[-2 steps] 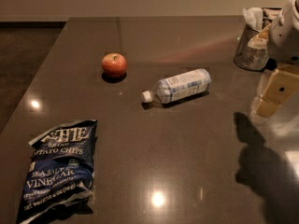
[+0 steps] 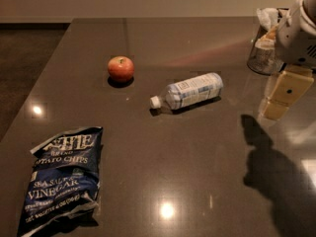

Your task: Move blue plastic bottle near blue chip bag

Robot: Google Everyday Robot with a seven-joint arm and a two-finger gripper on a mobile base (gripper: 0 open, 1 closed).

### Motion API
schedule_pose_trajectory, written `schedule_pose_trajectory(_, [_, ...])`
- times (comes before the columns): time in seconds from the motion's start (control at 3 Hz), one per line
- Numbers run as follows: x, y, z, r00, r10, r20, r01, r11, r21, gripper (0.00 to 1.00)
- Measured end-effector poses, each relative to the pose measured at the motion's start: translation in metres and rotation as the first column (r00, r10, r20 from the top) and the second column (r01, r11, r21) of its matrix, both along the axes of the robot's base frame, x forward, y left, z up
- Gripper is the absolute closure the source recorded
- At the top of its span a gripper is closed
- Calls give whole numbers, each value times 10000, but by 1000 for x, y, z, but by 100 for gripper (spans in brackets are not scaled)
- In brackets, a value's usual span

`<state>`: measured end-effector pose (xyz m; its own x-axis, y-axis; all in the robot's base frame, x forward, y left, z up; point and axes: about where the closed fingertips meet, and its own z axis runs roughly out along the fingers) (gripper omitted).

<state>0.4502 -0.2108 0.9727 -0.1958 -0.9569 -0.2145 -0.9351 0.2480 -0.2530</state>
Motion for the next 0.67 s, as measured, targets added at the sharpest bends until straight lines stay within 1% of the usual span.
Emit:
schedule_pose_trajectory(0.33, [20, 10, -7, 9996, 298, 22, -299, 9994, 153, 0])
schedule_pose_trajectory(0.67, [46, 24, -20, 9977, 671, -80, -670, 9977, 125, 0])
